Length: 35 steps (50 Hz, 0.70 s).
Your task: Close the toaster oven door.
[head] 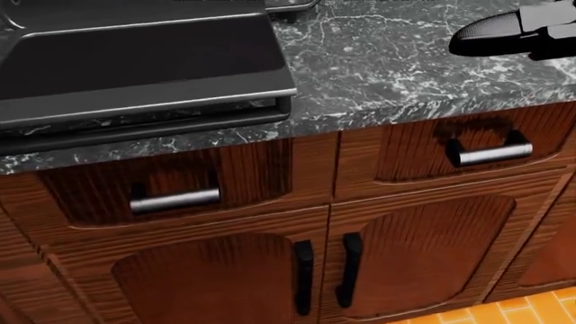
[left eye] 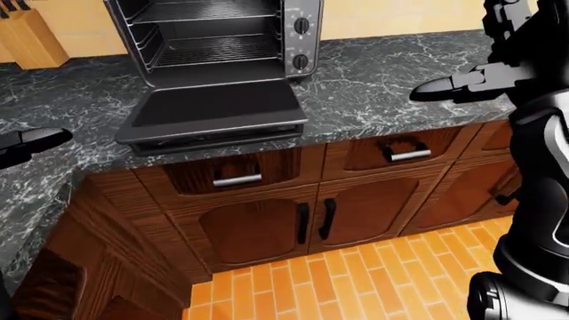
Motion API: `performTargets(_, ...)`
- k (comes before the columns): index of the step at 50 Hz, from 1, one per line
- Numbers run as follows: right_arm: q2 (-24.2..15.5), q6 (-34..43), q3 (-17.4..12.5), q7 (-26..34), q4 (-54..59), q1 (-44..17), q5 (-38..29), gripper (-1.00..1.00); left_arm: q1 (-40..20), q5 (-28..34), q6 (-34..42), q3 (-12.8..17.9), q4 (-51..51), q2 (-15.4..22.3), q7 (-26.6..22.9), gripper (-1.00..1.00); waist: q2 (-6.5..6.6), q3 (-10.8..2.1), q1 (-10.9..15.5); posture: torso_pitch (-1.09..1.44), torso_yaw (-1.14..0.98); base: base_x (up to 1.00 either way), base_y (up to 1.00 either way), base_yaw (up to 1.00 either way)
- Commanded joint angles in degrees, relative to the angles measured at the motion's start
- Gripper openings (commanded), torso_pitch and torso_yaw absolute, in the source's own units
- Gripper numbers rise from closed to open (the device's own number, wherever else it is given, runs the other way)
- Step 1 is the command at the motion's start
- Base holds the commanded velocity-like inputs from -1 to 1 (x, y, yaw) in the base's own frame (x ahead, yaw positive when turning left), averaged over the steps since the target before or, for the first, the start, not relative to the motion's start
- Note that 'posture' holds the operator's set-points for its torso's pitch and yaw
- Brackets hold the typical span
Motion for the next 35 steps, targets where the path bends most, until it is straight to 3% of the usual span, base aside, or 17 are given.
performTargets(1, -0.9, -1.0, -1.1, -0.3, -0.7, -1.3, -0.3, 1.00, -1.3, -0.1, -1.5, 0.4, -2.1, 1.2, -0.2, 1.00, 0.47, -1.04, -0.2, 0.00, 0.00, 0.22, 0.11, 0.00)
performTargets(3, -0.9, -1.0, -1.2, -0.3, -0.6, -1.3, -0.3, 1.00, -1.3, -0.1, -1.5, 0.4, -2.1, 1.2, -0.2, 1.00, -1.06, -1.20, 0.0, 0.00, 0.00, 0.21, 0.11, 0.00)
performTargets(4, -0.9, -0.9, -1.2, -0.3, -0.7, -1.3, -0.3, 1.00, -1.3, -0.1, -1.5, 0.4, -2.1, 1.2, -0.2, 1.00, -1.02, -1.68, 0.3, 0.00, 0.00, 0.22, 0.12, 0.00)
performTargets(5, -0.9, -1.0, -1.2, -0.3, -0.7, -1.3, -0.3, 1.00, -1.2, -0.1, -1.5, 0.5, -2.1, 1.2, -0.2, 1.00, -0.04, -1.12, -0.1, 0.00, 0.00, 0.22, 0.10, 0.00)
performTargets(7, -1.0, -1.0, -1.2, -0.3, -0.7, -1.3, -0.3, 1.00, -1.3, -0.2, -1.5, 0.5, -2.1, 1.3, -0.2, 1.00, -1.51, -0.01, -0.3, 0.00, 0.00, 0.22, 0.11, 0.00)
performTargets(10, -1.0, -0.8, -1.2, -0.3, -0.7, -1.5, -0.2, 1.00, -1.2, -0.3, -1.5, 0.6, -2.2, 1.2, -0.2, 1.00, -0.80, -0.74, -1.0, 0.00, 0.00, 0.22, 0.11, 0.00)
performTargets(14, -1.0, -0.7, -1.1, -0.4, -0.8, -1.5, -0.3, 1.00, -1.1, -0.5, -1.2, 0.8, -2.4, 1.4, -0.1, 1.00, 1.61, 0.23, -1.7, 0.00, 0.00, 0.22, 0.11, 0.00)
performTargets(15, -1.0, -0.8, -1.2, -0.5, -0.6, -1.5, -0.3, 1.00, -1.1, -0.5, -1.2, 0.9, -2.4, 1.4, -0.1, 1.00, 2.58, 0.30, -1.8, 0.00, 0.00, 0.13, 0.04, 0.00)
performTargets(17, -1.1, -0.7, -1.3, -0.6, -0.6, -1.5, -0.3, 1.00, -1.1, -0.6, -1.1, 0.9, -2.5, 1.4, 0.0, 1.00, 5.94, -0.82, -1.8, 0.00, 0.00, 0.02, 0.00, 0.00)
performTargets(18, -1.1, -0.7, -1.3, -0.6, -0.5, -1.5, -0.3, 1.00, -1.1, -0.7, -1.1, 0.9, -2.6, 1.5, 0.0, 1.00, 4.03, 0.05, -2.0, 0.00, 0.00, 0.00, 0.00, 0.00)
performTargets(19, -1.1, -0.8, -1.3, -0.6, -0.5, -1.4, -0.3, 1.00, -1.1, -0.7, -1.0, 0.9, -2.6, 1.5, 0.0, 1.00, 4.43, 0.15, -1.7, 0.00, 0.00, 0.00, 0.00, 0.00)
performTargets(21, -1.2, -0.7, -1.4, -0.7, -0.6, -1.5, -0.2, 1.00, -1.1, -0.8, -0.9, 1.0, -2.8, 1.6, 0.1, 1.00, 3.87, 0.60, -1.3, 0.00, 0.00, 0.00, 0.00, 0.00)
performTargets(27, -1.3, -0.6, -1.3, -0.8, -0.6, -1.7, -0.1, 1.00, -1.3, -0.9, -0.8, 1.0, -2.7, 1.7, 0.2, 1.00, -0.63, 1.22, -0.7, 0.00, 0.00, 0.00, 0.00, 0.00)
performTargets(28, -1.3, -0.5, -1.3, -0.8, -0.6, -1.7, -0.1, 1.00, -1.3, -1.1, -0.6, 1.1, -2.8, 1.9, 0.2, 1.00, 0.76, 0.72, -0.4, 0.00, 0.00, 0.00, 0.00, 0.00)
performTargets(30, -1.4, -0.4, -1.2, -0.8, -0.6, -1.9, -0.1, 1.00, -1.4, -1.1, -0.7, 1.1, -2.7, 2.0, 0.3, 1.00, 0.73, -0.29, -0.6, 0.00, 0.00, 0.00, 0.00, 0.00)
performTargets(35, -1.4, -0.5, -1.0, -0.6, -0.8, -1.7, -0.7, 1.00, -1.3, -1.2, -0.7, 1.2, -2.6, 2.1, 0.3, 1.00, 1.42, -0.92, -0.8, 0.00, 0.00, 0.00, 0.00, 0.00)
